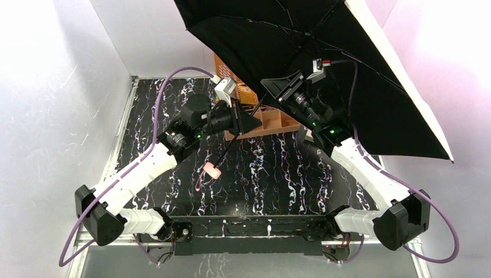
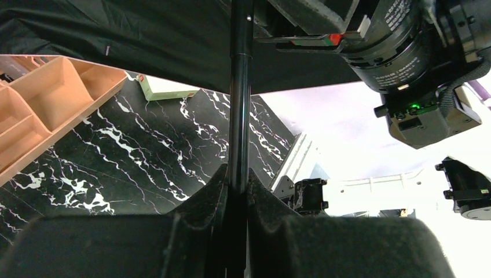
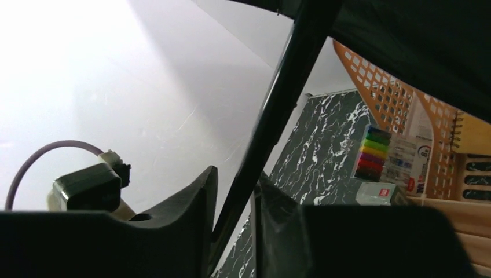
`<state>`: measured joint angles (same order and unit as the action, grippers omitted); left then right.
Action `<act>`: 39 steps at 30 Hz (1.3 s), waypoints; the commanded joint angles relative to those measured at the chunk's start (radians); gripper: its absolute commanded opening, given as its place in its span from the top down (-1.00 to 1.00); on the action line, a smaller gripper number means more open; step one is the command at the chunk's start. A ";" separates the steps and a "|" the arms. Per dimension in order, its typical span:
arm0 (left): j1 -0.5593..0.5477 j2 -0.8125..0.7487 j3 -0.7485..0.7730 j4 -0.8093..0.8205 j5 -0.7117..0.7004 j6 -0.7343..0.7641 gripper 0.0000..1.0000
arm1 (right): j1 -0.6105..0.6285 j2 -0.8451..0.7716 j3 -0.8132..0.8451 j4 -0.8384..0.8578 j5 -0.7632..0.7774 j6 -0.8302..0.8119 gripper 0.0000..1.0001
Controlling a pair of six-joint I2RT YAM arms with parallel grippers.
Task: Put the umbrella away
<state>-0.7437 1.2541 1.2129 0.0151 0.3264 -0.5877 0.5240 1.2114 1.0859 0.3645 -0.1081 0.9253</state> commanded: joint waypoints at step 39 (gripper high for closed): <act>-0.104 0.279 0.388 -0.006 -0.286 0.360 -0.60 | 0.097 0.439 1.159 -1.051 0.590 -0.501 1.00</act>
<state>-0.8402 1.5200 1.5566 -0.0528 0.0628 -0.2562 0.6197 1.7065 2.2288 -0.7685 0.4515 0.4110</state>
